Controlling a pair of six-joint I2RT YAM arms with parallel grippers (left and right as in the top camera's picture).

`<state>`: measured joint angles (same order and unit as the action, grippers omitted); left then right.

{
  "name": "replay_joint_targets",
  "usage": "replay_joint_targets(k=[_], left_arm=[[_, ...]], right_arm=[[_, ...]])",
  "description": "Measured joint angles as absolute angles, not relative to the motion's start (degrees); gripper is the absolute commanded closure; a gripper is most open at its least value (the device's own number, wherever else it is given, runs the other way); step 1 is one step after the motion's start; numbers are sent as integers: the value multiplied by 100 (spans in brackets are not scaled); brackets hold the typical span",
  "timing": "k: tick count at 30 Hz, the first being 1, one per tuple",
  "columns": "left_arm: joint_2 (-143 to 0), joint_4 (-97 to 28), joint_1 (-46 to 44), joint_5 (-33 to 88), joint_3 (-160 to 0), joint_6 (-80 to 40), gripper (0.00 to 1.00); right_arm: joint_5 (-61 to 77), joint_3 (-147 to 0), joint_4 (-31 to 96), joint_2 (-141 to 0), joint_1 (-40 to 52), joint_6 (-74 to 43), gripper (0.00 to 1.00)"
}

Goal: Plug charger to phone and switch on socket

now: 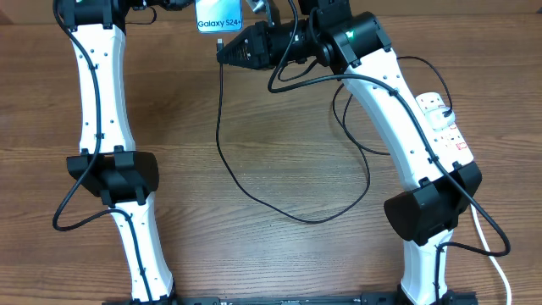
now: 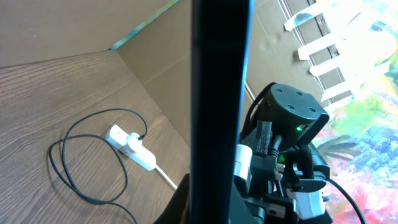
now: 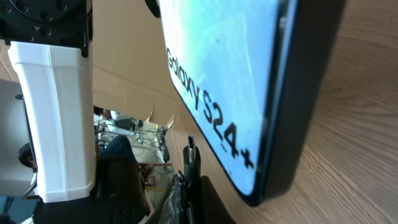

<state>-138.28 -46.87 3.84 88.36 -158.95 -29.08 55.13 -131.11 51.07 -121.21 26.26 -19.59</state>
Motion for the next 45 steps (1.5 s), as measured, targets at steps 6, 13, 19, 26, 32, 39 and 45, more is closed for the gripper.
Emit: replay_joint_targets(k=[6, 13, 19, 26, 32, 39, 45], left_arm=[[-13828, -4687, 384, 8833, -15895, -2971, 96], [-13828, -4687, 384, 8833, -15895, -2993, 96], [-13828, -4687, 384, 8833, -15895, -2993, 96], [-13828, -4687, 384, 8836, -15895, -2993, 96], [-13828, -4687, 384, 8838, -15895, -3006, 96], [-13828, -4687, 384, 8858, -15895, -3011, 96], [-13828, -4687, 384, 8855, -15895, -3009, 96]], right_arm=[[5481, -13111, 4969, -12121, 2626, -1992, 96], [5155, -13111, 4974, -12121, 2626, -2104, 96], [5046, -13111, 4974, -12121, 2626, -2119, 96], [5054, -13111, 4890, -12121, 2626, -2231, 96], [5100, -13111, 4884, -12121, 2626, -2252, 96], [5131, -13111, 4899, -12121, 2626, -2250, 96], [5210, -13111, 4998, -12121, 2626, -2250, 96]])
